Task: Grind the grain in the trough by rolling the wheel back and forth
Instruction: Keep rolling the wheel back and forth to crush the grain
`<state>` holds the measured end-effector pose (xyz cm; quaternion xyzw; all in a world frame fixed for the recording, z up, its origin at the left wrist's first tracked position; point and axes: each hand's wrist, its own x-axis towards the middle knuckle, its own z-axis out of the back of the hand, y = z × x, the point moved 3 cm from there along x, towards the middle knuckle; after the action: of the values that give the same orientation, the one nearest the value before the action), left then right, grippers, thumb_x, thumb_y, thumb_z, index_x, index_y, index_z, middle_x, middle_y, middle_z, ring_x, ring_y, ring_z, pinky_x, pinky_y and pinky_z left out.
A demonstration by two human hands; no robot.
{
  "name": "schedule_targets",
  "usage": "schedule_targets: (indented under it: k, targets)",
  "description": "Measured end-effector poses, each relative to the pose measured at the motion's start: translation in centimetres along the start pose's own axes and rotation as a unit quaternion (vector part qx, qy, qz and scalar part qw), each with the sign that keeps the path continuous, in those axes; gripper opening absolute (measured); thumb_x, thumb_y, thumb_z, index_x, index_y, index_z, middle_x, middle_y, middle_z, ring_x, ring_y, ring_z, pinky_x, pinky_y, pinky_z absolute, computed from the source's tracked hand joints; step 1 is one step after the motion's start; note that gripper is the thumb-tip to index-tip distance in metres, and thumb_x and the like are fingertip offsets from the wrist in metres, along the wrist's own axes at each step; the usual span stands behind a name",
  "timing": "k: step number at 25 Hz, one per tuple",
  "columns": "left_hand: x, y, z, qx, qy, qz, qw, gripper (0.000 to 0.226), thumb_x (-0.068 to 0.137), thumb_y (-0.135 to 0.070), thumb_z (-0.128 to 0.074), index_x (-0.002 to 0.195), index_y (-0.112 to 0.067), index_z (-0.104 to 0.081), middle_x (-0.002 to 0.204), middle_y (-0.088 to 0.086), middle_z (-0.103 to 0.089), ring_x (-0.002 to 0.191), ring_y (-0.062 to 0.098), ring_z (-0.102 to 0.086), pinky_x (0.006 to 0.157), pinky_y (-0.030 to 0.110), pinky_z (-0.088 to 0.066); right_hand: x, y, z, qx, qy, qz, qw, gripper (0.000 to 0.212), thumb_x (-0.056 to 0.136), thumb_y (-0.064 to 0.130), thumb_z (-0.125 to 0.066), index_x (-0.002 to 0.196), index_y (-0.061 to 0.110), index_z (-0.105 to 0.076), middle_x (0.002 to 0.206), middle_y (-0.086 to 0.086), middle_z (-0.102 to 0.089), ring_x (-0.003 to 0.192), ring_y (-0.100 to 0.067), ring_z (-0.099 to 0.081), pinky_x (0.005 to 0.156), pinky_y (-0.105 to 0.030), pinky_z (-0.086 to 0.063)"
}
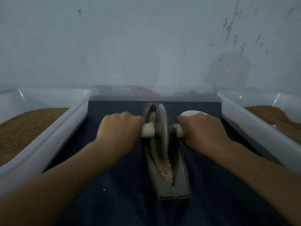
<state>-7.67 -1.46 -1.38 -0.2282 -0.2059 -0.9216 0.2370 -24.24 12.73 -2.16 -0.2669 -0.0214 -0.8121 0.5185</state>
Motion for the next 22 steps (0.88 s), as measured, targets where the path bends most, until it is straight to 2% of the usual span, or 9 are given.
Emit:
schedule_targets:
  k: [2, 4, 7, 9, 13, 15, 17, 19, 22]
  targets:
    - [-3.0, 0.1, 1.8, -0.005, -0.062, -0.05, 0.997, 0.044, 0.061, -0.032, -0.07, 0.072, -0.031, -0.027, 0.055, -0.01, -0.019, 0.044, 0.013, -0.014, 0.047, 0.02, -0.007, -3.1, 0.2, 1.9, -0.026, -0.083, 0.038, 0.995, 0.028, 0.072, 0.036, -0.06, 0.073, 0.029, -0.032, 0.059, 0.009, -0.038, 0.048, -0.018, -0.038, 0.042, -0.022, -0.024]
    - [-3.5, 0.6, 2.1, -0.021, -0.083, -0.067, 0.994, 0.052, 0.056, -0.03, -0.069, 0.073, -0.03, -0.021, 0.053, -0.01, -0.019, 0.042, 0.013, -0.013, 0.051, 0.018, -0.004, -4.1, -0.2, 2.9, -0.022, -0.128, 0.055, 0.99, 0.026, 0.066, 0.038, -0.056, 0.071, 0.031, -0.032, 0.054, 0.012, -0.021, 0.044, -0.016, -0.024, 0.045, -0.018, -0.014]
    - [-1.4, 0.1, 0.1, 0.019, -0.001, -0.012, 1.0, 0.041, 0.064, -0.03, -0.073, 0.071, -0.029, -0.033, 0.056, -0.009, -0.02, 0.044, 0.012, -0.013, 0.047, 0.022, -0.009, -2.0, 0.0, 0.8, -0.023, -0.053, 0.026, 0.998, 0.03, 0.072, 0.033, -0.063, 0.074, 0.03, -0.033, 0.058, 0.008, -0.041, 0.049, -0.018, -0.041, 0.043, -0.023, -0.025]
    - [2.0, 0.2, -1.6, 0.018, 0.019, 0.029, 0.999, 0.014, 0.08, -0.03, -0.065, 0.082, -0.028, -0.051, 0.063, -0.007, -0.032, 0.051, 0.016, -0.031, 0.049, 0.03, -0.027, 1.5, 0.1, -0.7, -0.017, -0.019, -0.031, 0.999, 0.025, 0.083, 0.032, -0.062, 0.08, 0.029, -0.038, 0.074, 0.004, -0.057, 0.066, -0.023, -0.055, 0.05, -0.029, -0.035]
    - [3.9, 0.6, -1.1, -0.017, 0.087, 0.047, 0.995, 0.011, 0.086, -0.029, -0.06, 0.098, -0.028, -0.062, 0.081, -0.002, -0.052, 0.071, 0.022, -0.053, 0.061, 0.035, -0.04, 3.7, -0.2, -0.5, 0.022, 0.027, -0.052, 0.998, 0.023, 0.087, 0.031, -0.062, 0.082, 0.029, -0.04, 0.08, 0.001, -0.055, 0.077, -0.027, -0.059, 0.058, -0.032, -0.039]
    - [0.8, 0.2, -0.1, -0.011, 0.041, 0.024, 0.999, 0.011, 0.082, -0.033, -0.063, 0.085, -0.03, -0.053, 0.069, -0.006, -0.039, 0.06, 0.019, -0.042, 0.054, 0.032, -0.034, 0.6, 0.1, 0.2, -0.003, 0.0, -0.006, 1.0, 0.032, 0.079, 0.032, -0.065, 0.077, 0.031, -0.033, 0.072, 0.007, -0.05, 0.063, -0.021, -0.052, 0.048, -0.028, -0.034]
    - [-2.3, -0.1, 1.5, -0.008, -0.029, -0.023, 0.999, 0.037, 0.066, -0.034, -0.073, 0.071, -0.031, -0.036, 0.057, -0.008, -0.025, 0.048, 0.017, -0.027, 0.045, 0.024, -0.018, -2.9, 0.4, 1.9, -0.019, -0.076, 0.032, 0.996, 0.043, 0.066, 0.034, -0.067, 0.073, 0.034, -0.026, 0.059, 0.009, -0.039, 0.049, -0.017, -0.035, 0.043, -0.021, -0.018]
    - [-3.4, 0.0, 2.9, -0.007, -0.093, -0.05, 0.994, 0.051, 0.051, -0.03, -0.078, 0.067, -0.03, -0.03, 0.052, -0.008, -0.02, 0.042, 0.015, -0.016, 0.049, 0.017, -0.006, -4.5, 0.2, 2.7, -0.005, -0.104, 0.043, 0.994, 0.042, 0.059, 0.036, -0.067, 0.072, 0.035, -0.026, 0.053, 0.01, -0.033, 0.046, -0.017, -0.027, 0.044, -0.018, -0.016]
    - [-1.8, -0.3, 1.2, 0.015, -0.01, -0.017, 1.0, 0.042, 0.059, -0.034, -0.077, 0.067, -0.031, -0.036, 0.055, -0.01, -0.019, 0.043, 0.011, -0.013, 0.047, 0.021, -0.01, -2.8, 0.4, 1.5, -0.028, -0.055, 0.011, 0.998, 0.042, 0.064, 0.033, -0.072, 0.072, 0.033, -0.03, 0.057, 0.008, -0.041, 0.048, -0.018, -0.035, 0.045, -0.02, -0.019]
